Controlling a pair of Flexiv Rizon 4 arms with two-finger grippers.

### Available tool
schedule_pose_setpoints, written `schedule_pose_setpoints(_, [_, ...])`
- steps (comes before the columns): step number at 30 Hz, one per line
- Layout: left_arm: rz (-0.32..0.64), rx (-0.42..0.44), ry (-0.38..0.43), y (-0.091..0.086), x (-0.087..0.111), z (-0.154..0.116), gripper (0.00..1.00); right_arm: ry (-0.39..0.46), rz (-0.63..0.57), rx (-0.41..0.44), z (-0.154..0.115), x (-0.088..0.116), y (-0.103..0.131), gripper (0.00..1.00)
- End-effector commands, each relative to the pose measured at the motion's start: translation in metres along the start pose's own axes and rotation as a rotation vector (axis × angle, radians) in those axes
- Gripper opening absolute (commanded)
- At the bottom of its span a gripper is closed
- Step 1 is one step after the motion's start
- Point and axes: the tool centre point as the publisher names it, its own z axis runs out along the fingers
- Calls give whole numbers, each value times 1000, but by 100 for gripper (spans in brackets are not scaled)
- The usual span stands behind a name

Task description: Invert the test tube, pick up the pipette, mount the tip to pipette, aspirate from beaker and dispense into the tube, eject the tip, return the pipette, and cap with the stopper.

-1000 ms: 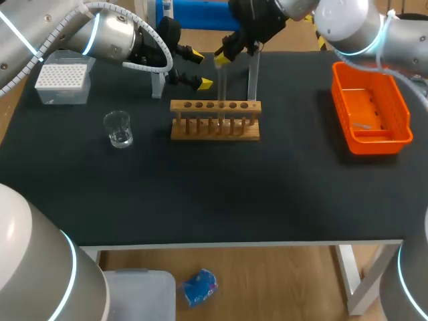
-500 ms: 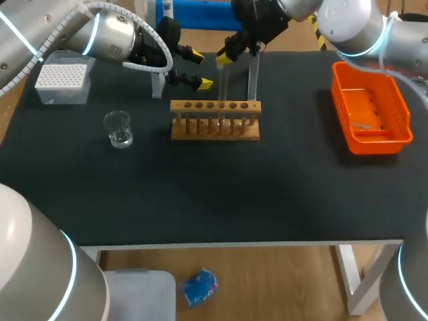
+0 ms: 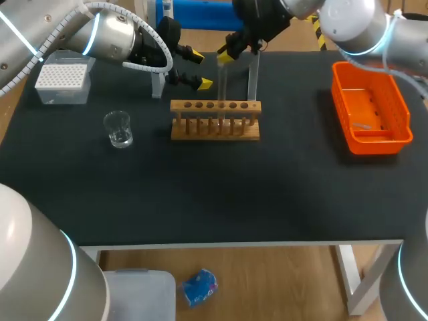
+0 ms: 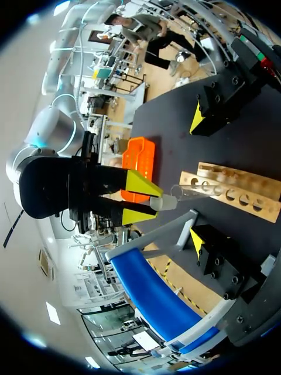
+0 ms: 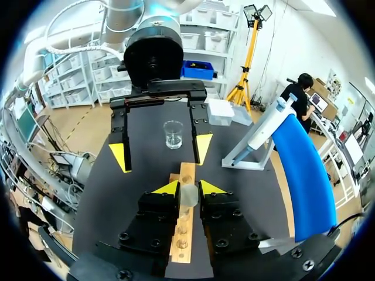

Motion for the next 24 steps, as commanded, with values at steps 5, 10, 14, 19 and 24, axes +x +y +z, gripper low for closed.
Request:
schedule_pose_setpoints(5, [2,3,238,1,-5,0,100,-9,3,-1,-6,12,-3,0])
schedule_pose_setpoints(10, [2,3,238,1,-5,0,100,-4,13,0,-2,17,-8,0])
schedule_pose_setpoints(14, [2,3,238,1,-5,0,100,1,23,-2,1,20,-10,0])
schedule_pose_setpoints(19, [2,3,238,1,-5,0,100,6,28,-1,3,20,-11,0])
schedule_pose_setpoints(24, [2,3,238,1,-5,0,100,8,26,1,4,20,-10,0])
